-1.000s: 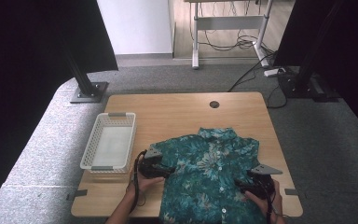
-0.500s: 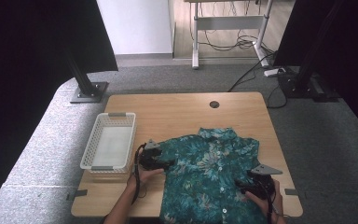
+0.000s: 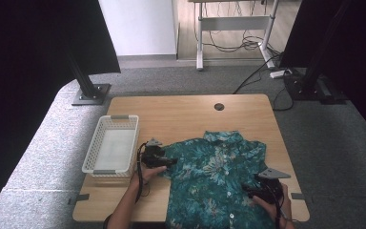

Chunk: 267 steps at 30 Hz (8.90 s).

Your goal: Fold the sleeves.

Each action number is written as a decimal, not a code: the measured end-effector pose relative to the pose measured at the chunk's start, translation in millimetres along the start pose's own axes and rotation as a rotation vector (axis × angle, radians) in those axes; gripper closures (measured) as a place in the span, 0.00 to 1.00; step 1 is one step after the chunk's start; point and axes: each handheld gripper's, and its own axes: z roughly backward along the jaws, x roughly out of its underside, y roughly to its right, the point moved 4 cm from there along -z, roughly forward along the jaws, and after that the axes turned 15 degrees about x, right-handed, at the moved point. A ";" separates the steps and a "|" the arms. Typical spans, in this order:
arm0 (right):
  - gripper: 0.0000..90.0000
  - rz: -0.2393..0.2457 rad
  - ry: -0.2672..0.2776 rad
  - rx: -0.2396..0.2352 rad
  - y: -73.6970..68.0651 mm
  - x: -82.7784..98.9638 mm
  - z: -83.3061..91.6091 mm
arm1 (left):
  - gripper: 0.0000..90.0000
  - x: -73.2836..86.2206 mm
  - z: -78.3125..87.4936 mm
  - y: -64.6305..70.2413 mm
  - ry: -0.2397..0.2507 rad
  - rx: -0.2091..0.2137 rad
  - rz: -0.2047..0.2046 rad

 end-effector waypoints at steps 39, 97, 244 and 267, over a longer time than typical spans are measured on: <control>0.32 -0.006 0.003 -0.008 3.3 1.1 0.9 | 0.18 -15.1 2.5 -31.9 -0.005 -0.129 0.084; 0.31 -0.040 0.006 -0.028 5.2 1.0 1.0 | 0.97 -15.1 1.0 -12.7 0.030 -0.098 0.081; 0.31 -0.045 0.005 -0.024 3.3 0.2 0.1 | 0.41 36.6 -18.3 86.9 -0.096 0.025 -0.178; 0.31 -0.046 0.005 -0.025 3.3 0.2 0.1 | 0.99 33.6 -24.3 85.2 -0.053 0.023 -0.140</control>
